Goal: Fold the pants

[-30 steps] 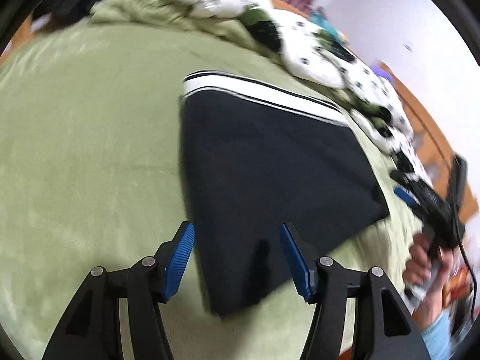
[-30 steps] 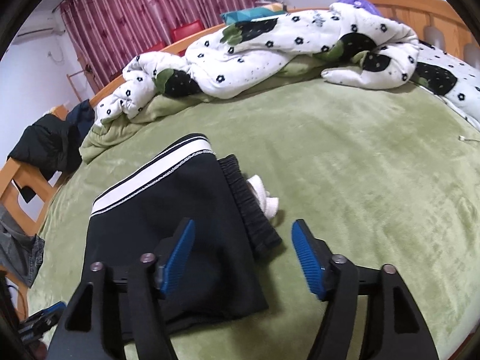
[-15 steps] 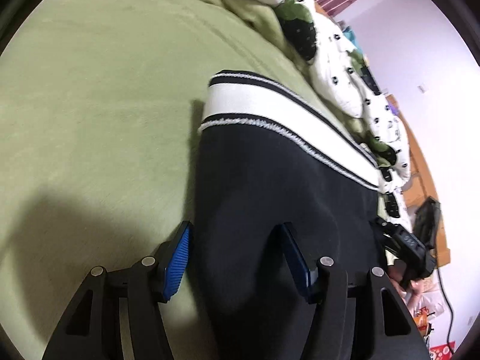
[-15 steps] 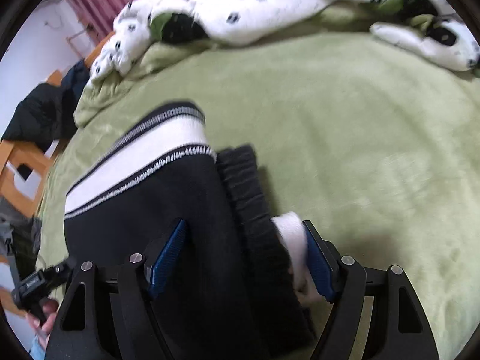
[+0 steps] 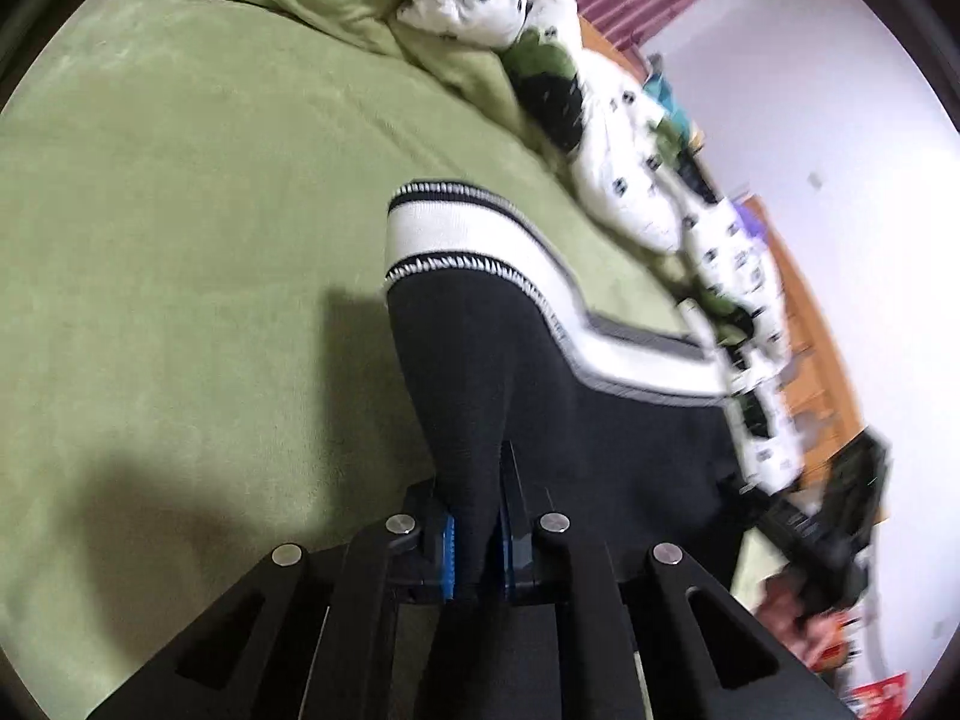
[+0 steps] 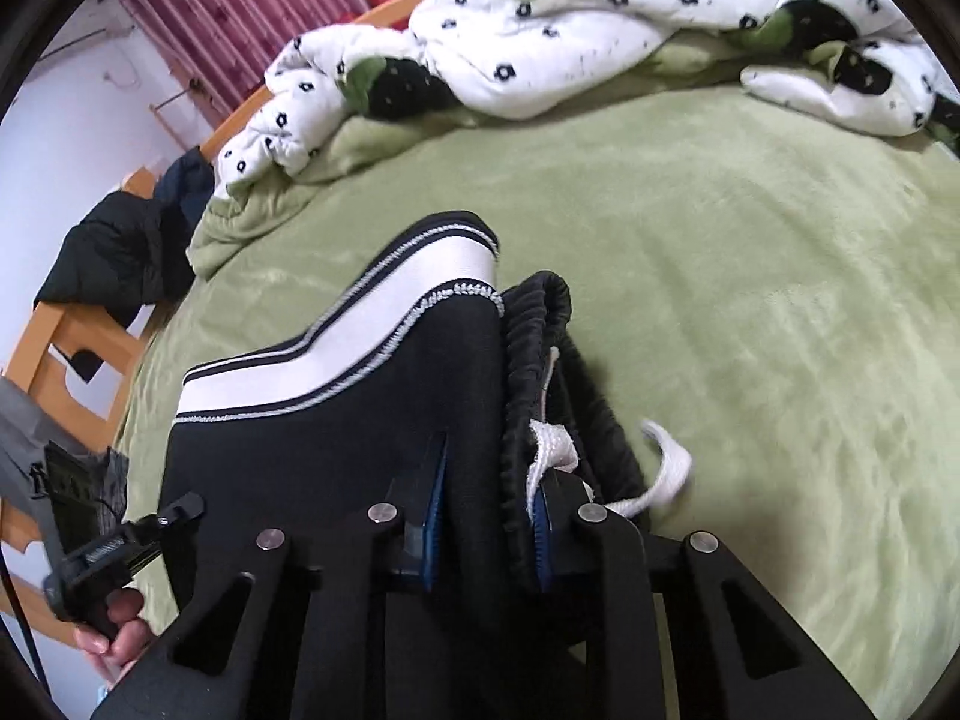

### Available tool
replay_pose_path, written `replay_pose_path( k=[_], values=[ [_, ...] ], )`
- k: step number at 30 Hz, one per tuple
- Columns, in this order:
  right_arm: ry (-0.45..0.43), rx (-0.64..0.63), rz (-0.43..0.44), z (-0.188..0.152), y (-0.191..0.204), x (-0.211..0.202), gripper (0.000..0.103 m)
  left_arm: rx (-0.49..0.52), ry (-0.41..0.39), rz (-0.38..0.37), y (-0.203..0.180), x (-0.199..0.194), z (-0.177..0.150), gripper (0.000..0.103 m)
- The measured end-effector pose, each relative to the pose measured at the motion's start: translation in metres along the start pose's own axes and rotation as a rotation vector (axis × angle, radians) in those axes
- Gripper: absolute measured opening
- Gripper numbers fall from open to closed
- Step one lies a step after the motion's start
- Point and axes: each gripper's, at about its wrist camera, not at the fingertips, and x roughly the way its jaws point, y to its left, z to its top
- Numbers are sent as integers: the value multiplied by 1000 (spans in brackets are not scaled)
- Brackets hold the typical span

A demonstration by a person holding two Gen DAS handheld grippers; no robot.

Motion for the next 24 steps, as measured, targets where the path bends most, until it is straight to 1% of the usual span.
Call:
replay_pose_path(
  k=[1, 2, 3, 5, 7, 8, 9, 11, 12, 13, 14, 15, 16, 17, 18, 20, 21, 22, 23, 24],
  values=[
    [-2, 3, 12, -2, 7, -2, 23, 12, -15, -2, 0, -11, 3, 10],
    [-5, 14, 52, -7, 19, -7, 22, 36, -37, 5, 1, -27, 7, 10],
    [-2, 19, 84, -10, 27, -9, 22, 63, -63, 23, 3, -45, 13, 10],
    [4, 18, 153, -17, 51, -11, 22, 94, -86, 72, 13, -77, 23, 10],
    [16, 4, 220, -25, 79, -8, 22, 101, -63, 130, 32, -100, 33, 10],
    [26, -5, 232, -29, 88, -5, 22, 106, -32, 175, 43, -105, 36, 11],
    [46, -17, 238, -34, 98, 2, 22, 115, 11, 235, 57, -103, 35, 11],
    [93, -66, 193, -45, 110, 26, 24, 121, 73, 313, 85, -94, 26, 14],
    [132, -127, 102, -56, 114, 47, 26, 103, 118, 347, 103, -83, 20, 19],
    [146, -174, 17, -63, 115, 59, 37, 74, 156, 378, 115, -72, 16, 24],
    [123, -237, -58, -73, 115, 65, 44, 40, 201, 442, 127, -62, 14, 27],
    [86, -259, -63, -74, 117, 59, 53, 41, 209, 449, 130, -59, 14, 31],
    [85, -282, -76, -71, 121, 53, 55, 51, 200, 438, 130, -61, 15, 34],
    [83, -302, -91, -68, 124, 45, 55, 52, 186, 440, 130, -64, 18, 42],
    [37, -312, -97, -64, 127, 31, 54, 44, 160, 452, 130, -71, 22, 52],
    [-54, -293, -75, -58, 127, 14, 54, 25, 99, 453, 129, -82, 26, 59],
    [-68, -281, -53, -54, 128, 11, 54, 11, 70, 442, 128, -87, 27, 59],
    [-70, -267, -36, -52, 128, 11, 54, 1, 59, 431, 128, -90, 28, 59],
    [-63, -254, -34, -48, 130, 16, 54, -11, 52, 416, 127, -91, 30, 59],
    [-47, -242, -51, -44, 131, 29, 54, -20, 47, 403, 125, -91, 31, 59]
  ],
)
